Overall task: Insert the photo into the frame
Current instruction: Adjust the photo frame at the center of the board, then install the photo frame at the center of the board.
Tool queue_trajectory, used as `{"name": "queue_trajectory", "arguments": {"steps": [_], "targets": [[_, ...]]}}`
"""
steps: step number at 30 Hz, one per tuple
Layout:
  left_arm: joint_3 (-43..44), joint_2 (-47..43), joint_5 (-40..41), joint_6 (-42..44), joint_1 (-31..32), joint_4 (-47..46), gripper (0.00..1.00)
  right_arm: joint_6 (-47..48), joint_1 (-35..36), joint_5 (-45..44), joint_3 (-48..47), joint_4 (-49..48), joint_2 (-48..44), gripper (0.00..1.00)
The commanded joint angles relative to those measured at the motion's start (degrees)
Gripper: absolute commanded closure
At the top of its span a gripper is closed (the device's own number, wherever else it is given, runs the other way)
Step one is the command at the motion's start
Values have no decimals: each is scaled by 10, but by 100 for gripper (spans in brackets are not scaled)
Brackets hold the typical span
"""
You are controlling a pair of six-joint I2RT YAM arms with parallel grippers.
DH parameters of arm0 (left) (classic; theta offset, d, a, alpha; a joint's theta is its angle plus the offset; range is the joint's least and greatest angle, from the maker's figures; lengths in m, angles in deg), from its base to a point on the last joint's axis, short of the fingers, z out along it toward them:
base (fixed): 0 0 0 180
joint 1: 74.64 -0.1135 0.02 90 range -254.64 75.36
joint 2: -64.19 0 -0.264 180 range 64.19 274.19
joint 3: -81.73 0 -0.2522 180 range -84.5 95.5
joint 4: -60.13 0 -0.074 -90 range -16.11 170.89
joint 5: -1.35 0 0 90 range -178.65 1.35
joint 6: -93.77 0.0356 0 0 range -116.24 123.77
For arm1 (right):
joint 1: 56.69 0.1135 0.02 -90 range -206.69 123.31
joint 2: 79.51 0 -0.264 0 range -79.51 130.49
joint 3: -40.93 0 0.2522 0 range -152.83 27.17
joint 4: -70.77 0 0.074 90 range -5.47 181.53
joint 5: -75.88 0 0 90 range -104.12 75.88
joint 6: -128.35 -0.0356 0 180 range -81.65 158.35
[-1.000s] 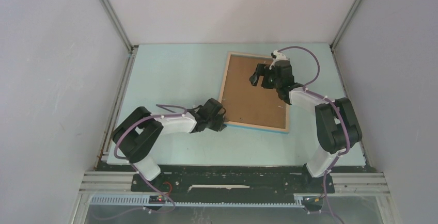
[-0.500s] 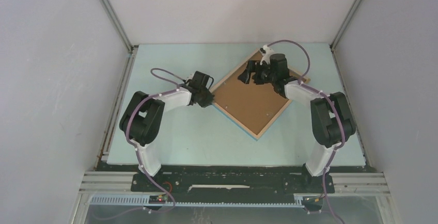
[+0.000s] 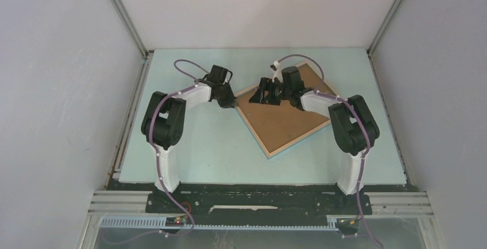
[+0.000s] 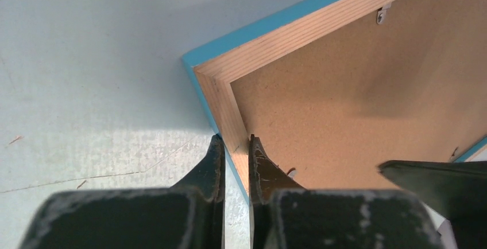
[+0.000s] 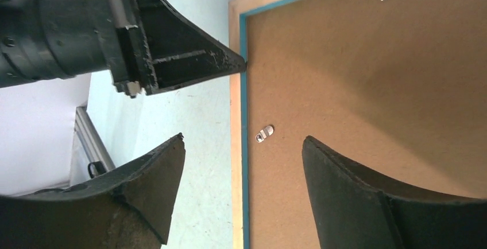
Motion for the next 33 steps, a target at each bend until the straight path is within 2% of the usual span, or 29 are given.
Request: {"name": "queue_trajectory", "arguments": {"steps": [1, 5, 10, 14, 17, 33], "targets": [[27, 15, -46, 62, -6, -10, 100, -78, 23, 12, -8, -12, 27, 19], [18, 15, -52, 55, -7, -28, 100, -98, 40, -6, 0, -31, 36, 19], [6, 8, -48, 50, -7, -38, 100, -112, 49, -34, 7, -7, 49, 19], [0, 7, -55, 48, -6, -44, 100, -136, 55, -22, 15, -42, 66, 20], [-4, 5, -57, 46, -7, -50, 100, -124, 59, -54, 15, -29, 58, 20], [-13, 3, -69, 41, -12, -62, 100, -161, 65, 46, -18, -89, 129, 20]]}}
